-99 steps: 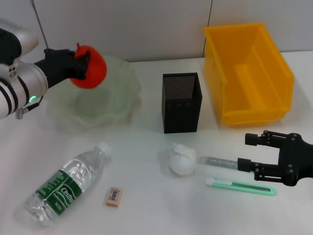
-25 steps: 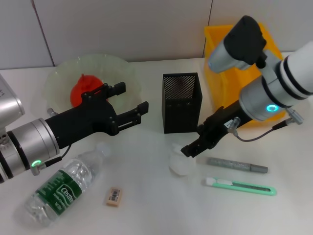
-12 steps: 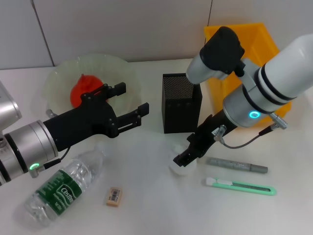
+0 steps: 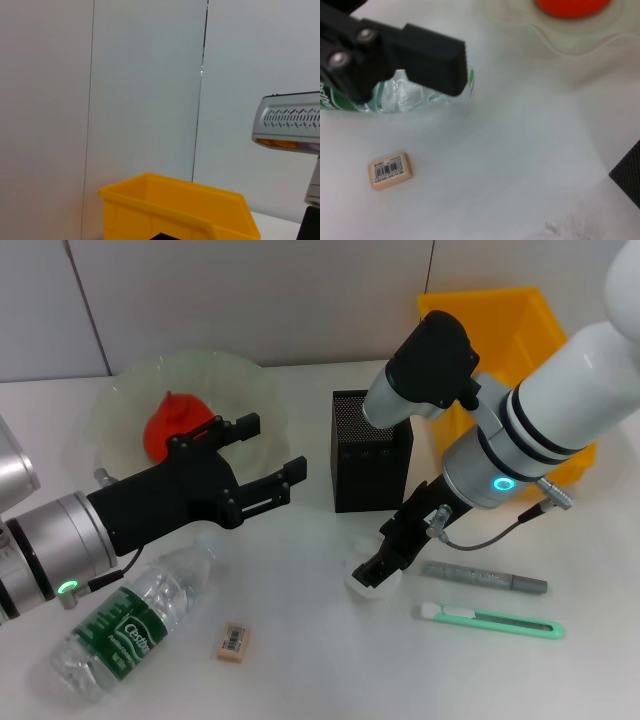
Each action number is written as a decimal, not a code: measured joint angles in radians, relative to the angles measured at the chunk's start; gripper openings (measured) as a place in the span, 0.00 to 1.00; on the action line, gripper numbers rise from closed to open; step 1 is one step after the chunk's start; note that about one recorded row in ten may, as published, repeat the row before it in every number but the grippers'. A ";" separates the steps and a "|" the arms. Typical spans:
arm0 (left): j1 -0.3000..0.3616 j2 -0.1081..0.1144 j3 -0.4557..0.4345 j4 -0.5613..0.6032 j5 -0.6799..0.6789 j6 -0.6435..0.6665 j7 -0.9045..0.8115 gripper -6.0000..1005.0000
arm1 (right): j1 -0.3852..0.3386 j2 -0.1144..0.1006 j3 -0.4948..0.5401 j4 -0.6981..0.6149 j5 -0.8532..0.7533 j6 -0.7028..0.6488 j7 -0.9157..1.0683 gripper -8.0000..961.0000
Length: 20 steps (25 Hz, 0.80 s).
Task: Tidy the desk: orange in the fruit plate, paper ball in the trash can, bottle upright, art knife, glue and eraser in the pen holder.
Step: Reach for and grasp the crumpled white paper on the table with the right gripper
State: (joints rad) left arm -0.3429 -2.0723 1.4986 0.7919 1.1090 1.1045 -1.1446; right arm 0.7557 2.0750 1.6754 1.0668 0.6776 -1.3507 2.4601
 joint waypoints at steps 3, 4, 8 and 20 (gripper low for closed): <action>0.002 0.000 0.007 0.000 -0.002 0.000 0.003 0.80 | 0.007 0.001 -0.003 -0.021 -0.001 0.013 0.005 0.66; 0.003 0.000 0.007 0.000 -0.003 0.000 0.003 0.80 | 0.007 0.001 -0.003 -0.021 -0.001 0.013 0.005 0.66; 0.003 0.000 0.008 0.000 -0.004 0.000 0.004 0.80 | 0.008 0.001 -0.026 -0.025 -0.010 0.034 0.033 0.66; 0.003 0.000 0.006 0.001 -0.006 -0.006 0.004 0.80 | 0.018 0.000 -0.033 -0.052 -0.017 0.062 0.088 0.65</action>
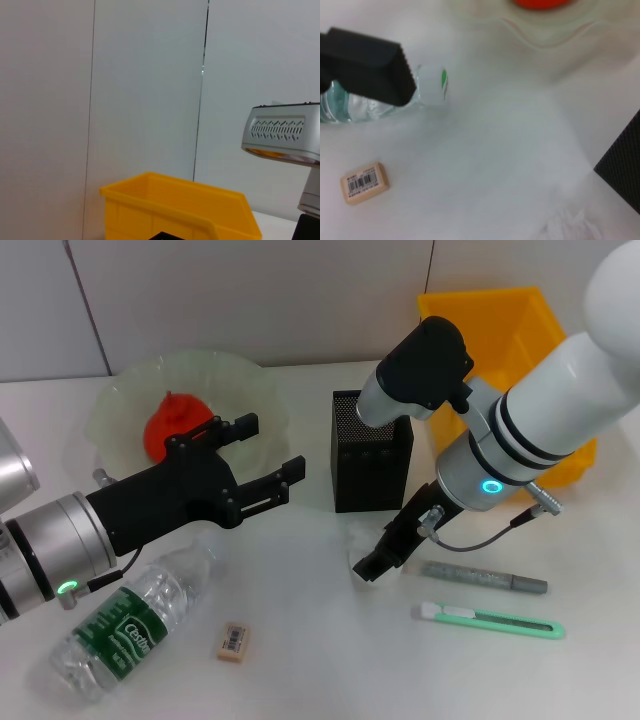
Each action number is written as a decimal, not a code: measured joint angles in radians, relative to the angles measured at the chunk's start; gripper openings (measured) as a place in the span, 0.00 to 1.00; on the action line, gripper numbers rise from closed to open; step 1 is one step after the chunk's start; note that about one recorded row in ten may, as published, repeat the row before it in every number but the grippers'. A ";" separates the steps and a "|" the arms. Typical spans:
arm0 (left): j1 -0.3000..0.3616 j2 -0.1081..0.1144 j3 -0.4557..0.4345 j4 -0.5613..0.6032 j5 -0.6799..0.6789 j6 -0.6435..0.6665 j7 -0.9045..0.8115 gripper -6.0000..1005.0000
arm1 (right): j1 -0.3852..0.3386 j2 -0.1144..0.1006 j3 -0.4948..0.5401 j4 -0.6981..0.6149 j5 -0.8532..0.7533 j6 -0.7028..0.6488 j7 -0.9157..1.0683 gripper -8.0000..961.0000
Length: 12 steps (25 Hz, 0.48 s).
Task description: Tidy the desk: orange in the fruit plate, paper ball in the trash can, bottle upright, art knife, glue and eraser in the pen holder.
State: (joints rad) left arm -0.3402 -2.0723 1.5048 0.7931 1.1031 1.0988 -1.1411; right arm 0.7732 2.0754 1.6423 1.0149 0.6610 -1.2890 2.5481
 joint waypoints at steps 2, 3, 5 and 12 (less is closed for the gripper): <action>0.002 0.000 0.000 0.000 0.000 -0.001 0.000 0.80 | 0.001 0.000 -0.004 -0.001 0.000 -0.001 0.000 0.65; 0.002 0.000 0.000 0.000 0.000 -0.001 0.000 0.80 | 0.001 0.000 -0.006 -0.001 0.000 -0.001 0.000 0.65; 0.003 0.000 0.000 0.000 0.000 -0.002 0.000 0.80 | 0.001 0.000 -0.015 0.000 0.000 0.000 0.000 0.65; 0.004 0.000 -0.008 0.000 0.002 -0.002 0.000 0.80 | -0.023 0.002 -0.023 0.040 0.013 -0.015 0.001 0.60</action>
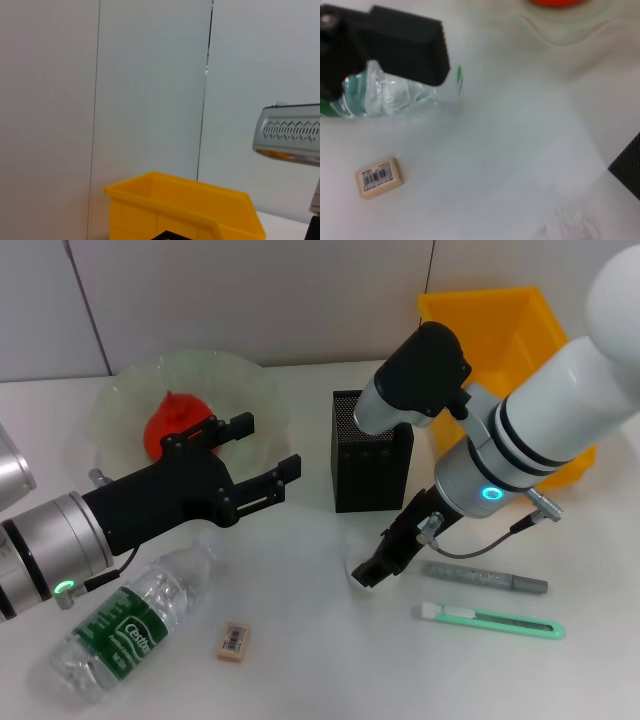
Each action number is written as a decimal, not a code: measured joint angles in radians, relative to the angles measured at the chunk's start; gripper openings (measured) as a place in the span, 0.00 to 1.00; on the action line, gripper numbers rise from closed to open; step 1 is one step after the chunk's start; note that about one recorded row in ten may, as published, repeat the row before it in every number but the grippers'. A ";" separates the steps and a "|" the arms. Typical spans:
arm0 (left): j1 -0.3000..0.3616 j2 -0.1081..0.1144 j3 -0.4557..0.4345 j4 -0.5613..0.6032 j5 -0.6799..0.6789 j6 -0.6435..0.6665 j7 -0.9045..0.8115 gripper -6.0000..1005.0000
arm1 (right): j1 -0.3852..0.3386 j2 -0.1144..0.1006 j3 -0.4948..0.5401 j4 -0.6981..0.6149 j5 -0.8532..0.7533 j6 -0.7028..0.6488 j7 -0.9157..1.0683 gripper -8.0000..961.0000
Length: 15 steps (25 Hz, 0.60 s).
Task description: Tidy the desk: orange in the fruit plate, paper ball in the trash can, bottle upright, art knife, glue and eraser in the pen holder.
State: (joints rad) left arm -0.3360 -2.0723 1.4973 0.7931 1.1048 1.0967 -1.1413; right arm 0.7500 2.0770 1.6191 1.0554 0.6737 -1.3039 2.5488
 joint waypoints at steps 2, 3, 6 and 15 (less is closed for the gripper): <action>0.001 0.000 0.000 0.000 0.002 0.000 0.000 0.80 | -0.024 0.000 0.000 0.035 0.000 -0.007 0.000 0.60; 0.001 0.001 0.000 0.000 0.003 -0.001 0.000 0.80 | -0.033 0.000 0.000 0.049 0.000 -0.009 0.000 0.60; 0.002 0.003 0.000 0.000 0.004 -0.004 0.002 0.80 | -0.078 0.000 0.009 0.126 -0.007 -0.036 0.002 0.59; 0.015 0.008 -0.029 -0.002 0.005 -0.004 0.021 0.80 | -0.167 0.000 0.040 0.328 -0.011 -0.121 0.007 0.59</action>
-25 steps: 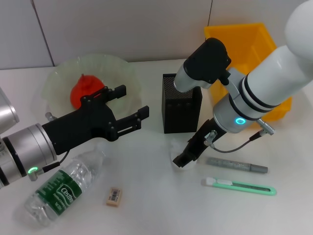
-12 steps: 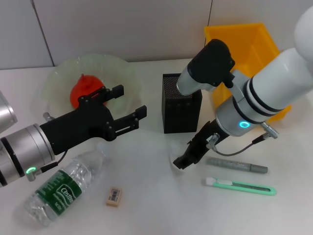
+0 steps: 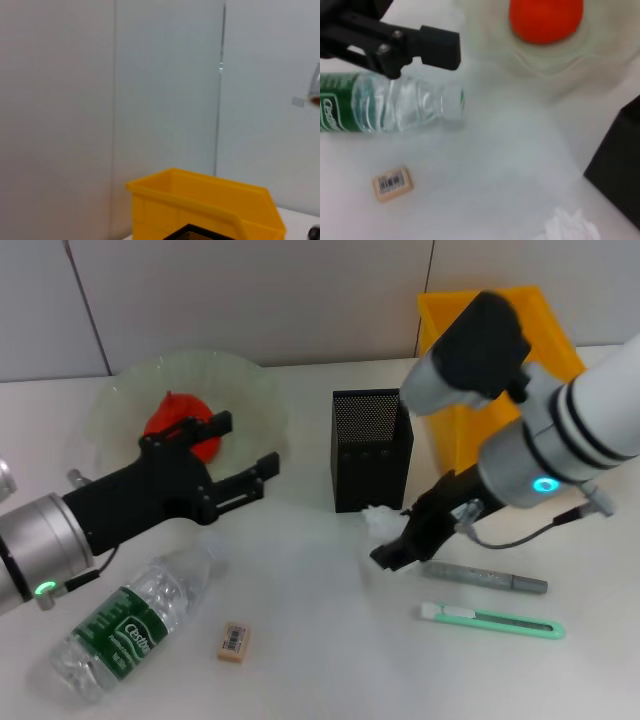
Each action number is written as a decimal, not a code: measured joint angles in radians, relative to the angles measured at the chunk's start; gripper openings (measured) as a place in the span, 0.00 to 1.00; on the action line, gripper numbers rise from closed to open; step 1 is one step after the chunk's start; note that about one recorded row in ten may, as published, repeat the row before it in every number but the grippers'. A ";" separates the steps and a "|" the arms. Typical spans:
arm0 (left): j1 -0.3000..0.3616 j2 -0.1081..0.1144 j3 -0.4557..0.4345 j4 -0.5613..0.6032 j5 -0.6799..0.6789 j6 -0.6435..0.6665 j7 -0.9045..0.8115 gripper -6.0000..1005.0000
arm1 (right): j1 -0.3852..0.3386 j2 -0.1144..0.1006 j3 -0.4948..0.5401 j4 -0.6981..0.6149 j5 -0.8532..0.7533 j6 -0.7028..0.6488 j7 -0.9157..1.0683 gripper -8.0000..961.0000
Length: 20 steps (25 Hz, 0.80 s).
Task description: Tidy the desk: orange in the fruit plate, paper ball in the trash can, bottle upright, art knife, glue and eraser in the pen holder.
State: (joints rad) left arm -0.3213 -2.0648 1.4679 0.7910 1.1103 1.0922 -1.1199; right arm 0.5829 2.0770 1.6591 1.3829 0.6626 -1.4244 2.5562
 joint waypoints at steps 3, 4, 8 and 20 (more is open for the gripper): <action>0.010 0.000 -0.022 -0.005 0.000 0.001 0.007 0.80 | -0.043 0.001 0.039 0.110 0.003 -0.025 0.004 0.59; 0.013 0.000 -0.025 -0.005 0.000 0.001 0.008 0.80 | -0.061 0.002 0.050 0.151 0.007 -0.029 0.005 0.59; 0.020 0.000 -0.026 -0.002 0.000 0.001 0.011 0.80 | -0.130 0.004 0.084 0.309 0.011 -0.033 0.020 0.59; 0.028 0.007 -0.026 0.019 0.000 0.053 0.009 0.80 | -0.398 0.008 0.154 0.478 0.047 0.260 -0.044 0.58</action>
State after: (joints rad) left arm -0.2932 -2.0582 1.4414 0.8103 1.1106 1.1454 -1.1108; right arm 0.1848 2.0848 1.8134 1.8611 0.7101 -1.1640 2.5125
